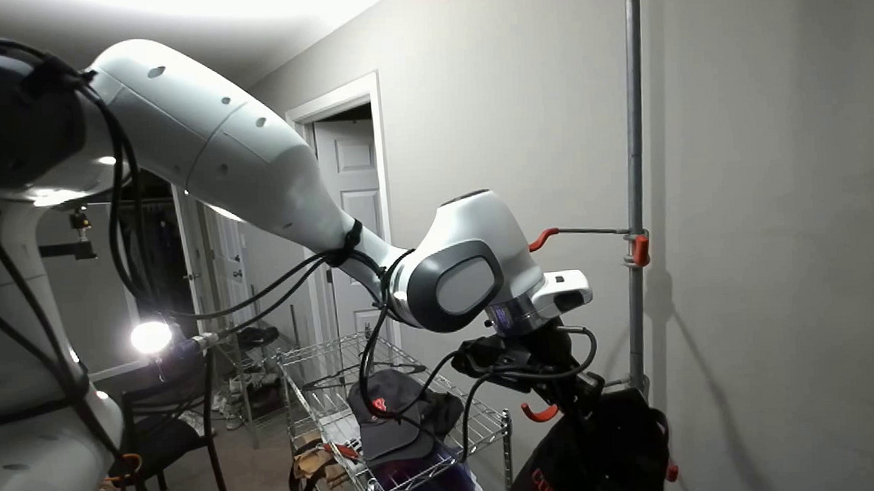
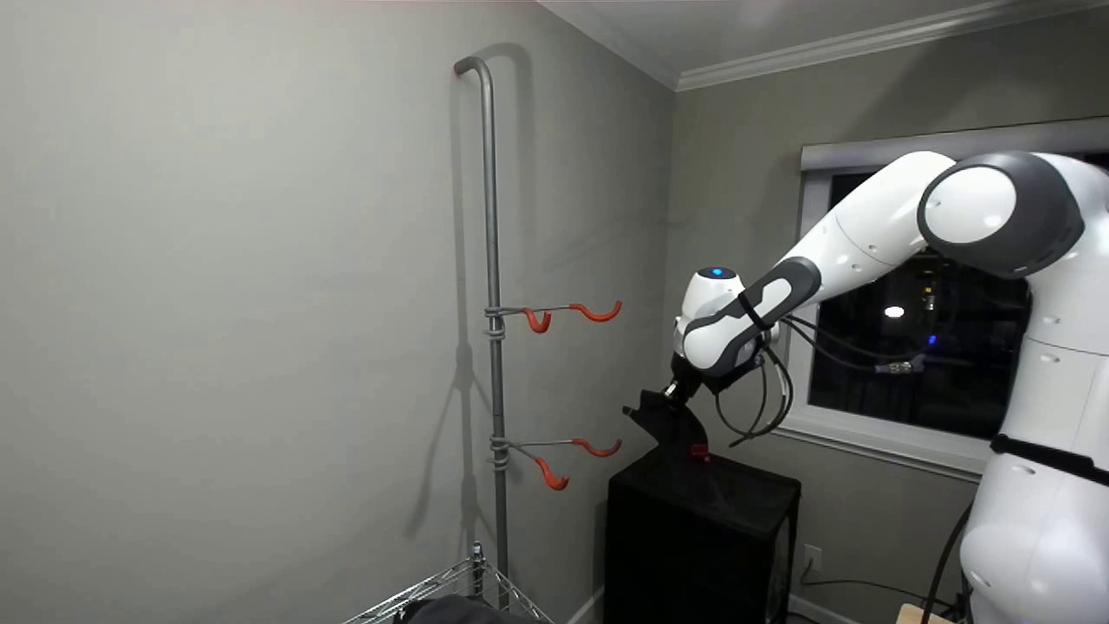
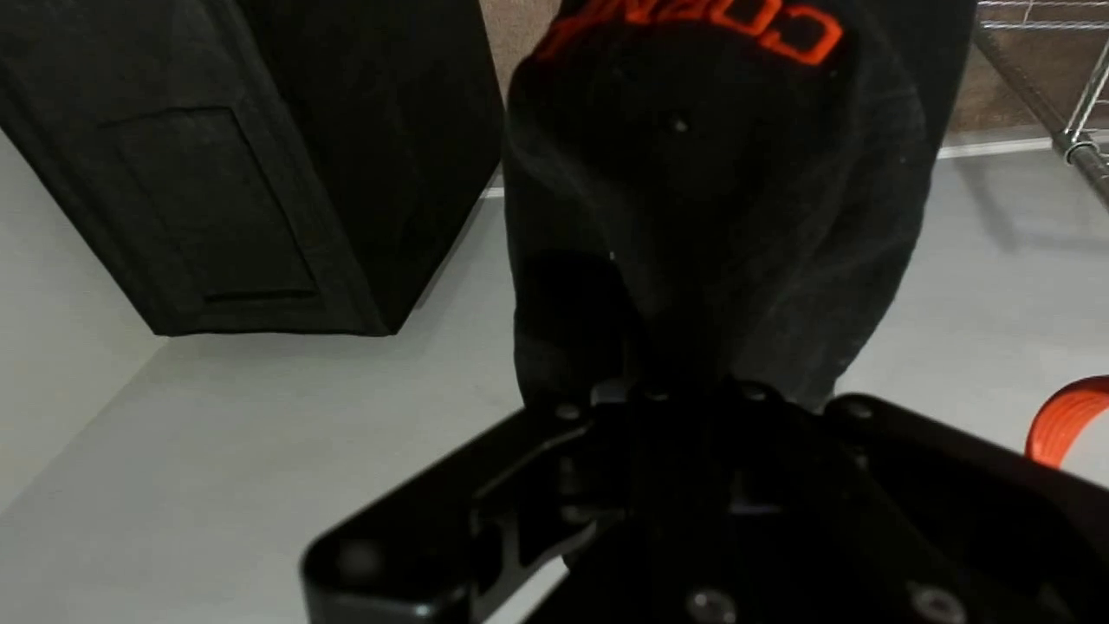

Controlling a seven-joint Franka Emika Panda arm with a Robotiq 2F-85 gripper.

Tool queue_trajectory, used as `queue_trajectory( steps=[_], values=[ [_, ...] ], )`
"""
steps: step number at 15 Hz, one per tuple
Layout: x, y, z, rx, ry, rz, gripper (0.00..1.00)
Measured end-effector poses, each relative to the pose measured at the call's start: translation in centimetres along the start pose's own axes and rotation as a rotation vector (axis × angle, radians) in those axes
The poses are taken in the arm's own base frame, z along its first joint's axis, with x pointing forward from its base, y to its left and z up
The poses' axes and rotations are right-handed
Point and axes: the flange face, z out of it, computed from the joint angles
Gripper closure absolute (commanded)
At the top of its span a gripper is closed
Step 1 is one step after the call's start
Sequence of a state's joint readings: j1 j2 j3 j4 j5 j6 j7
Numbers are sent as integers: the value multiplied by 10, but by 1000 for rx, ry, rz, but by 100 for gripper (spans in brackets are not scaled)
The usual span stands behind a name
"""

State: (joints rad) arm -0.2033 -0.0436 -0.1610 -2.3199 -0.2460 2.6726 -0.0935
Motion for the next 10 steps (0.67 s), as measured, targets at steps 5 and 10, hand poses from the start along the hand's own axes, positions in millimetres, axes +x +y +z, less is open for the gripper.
queue_trajectory(
  steps=[5, 10],
  values=[
    [1, 0, 0, 0, 0, 0, 93],
    [1, 0, 0, -7, 7, 9, 95]
  ],
)
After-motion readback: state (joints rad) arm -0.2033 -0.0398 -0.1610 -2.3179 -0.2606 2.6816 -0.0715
